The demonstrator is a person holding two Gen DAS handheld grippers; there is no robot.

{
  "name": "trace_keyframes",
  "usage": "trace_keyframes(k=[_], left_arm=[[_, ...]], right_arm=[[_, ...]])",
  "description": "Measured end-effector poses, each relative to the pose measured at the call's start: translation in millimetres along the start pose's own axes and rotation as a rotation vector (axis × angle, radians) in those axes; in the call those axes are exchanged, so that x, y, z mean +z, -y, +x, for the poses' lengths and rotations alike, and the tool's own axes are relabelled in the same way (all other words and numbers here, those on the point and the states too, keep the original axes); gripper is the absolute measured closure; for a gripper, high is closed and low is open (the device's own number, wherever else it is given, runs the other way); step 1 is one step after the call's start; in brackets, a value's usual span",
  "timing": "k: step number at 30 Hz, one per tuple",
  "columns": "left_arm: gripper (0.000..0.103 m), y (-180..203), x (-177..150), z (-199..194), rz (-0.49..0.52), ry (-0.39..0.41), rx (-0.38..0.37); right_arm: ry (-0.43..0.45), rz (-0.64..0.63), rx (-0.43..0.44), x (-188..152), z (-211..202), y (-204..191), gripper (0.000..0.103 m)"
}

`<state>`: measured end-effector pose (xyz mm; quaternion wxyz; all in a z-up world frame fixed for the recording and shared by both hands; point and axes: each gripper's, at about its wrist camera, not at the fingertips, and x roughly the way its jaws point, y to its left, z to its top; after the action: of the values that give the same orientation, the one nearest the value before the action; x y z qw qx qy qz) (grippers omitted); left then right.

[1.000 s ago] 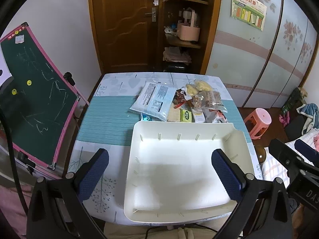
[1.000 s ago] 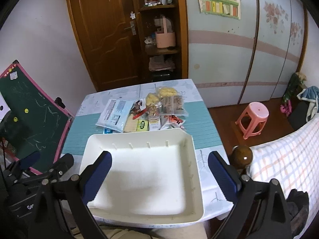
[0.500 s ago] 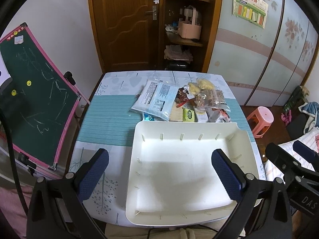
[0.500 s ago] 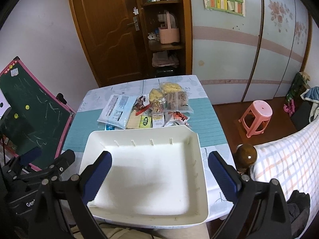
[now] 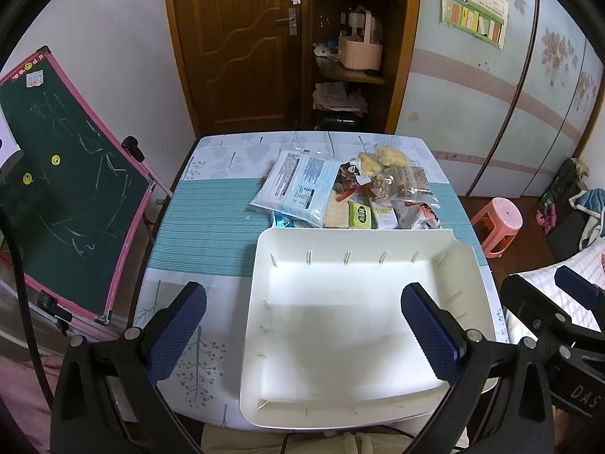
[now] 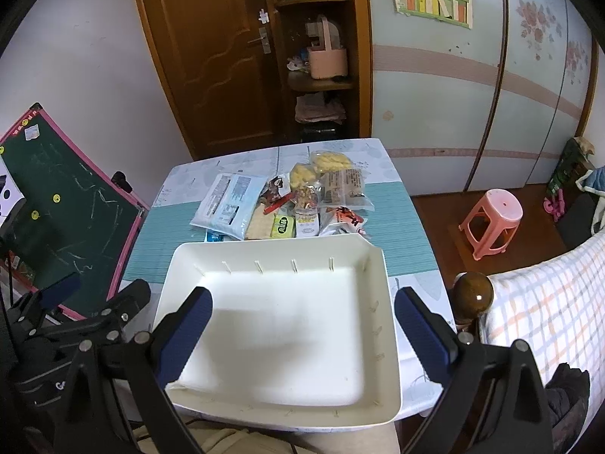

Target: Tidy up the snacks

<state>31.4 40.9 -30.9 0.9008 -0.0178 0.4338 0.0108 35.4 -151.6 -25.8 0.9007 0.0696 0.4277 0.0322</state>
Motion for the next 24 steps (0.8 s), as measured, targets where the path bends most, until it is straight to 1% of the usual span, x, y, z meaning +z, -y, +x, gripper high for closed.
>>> trace_keyframes(k=[13,19,24], left_arm=[[0.001,10.6,2.1,1.8,0.031,-0.021,0.029],[0.001,11.6,3.8,6.7,0.031,-0.042,0.005],[0.001,10.6,6.4,11.7,0.02,-0.064,-0.035]], right_arm=[[-0.018,0.018,0.01,-0.1,4.6,2.3,0.005],[-0.019,0.034,0.023,-1.0,7.5,4.6,0.005],[-0.027,0.047,0.037,-0.8,11.0,6.7,0.005]])
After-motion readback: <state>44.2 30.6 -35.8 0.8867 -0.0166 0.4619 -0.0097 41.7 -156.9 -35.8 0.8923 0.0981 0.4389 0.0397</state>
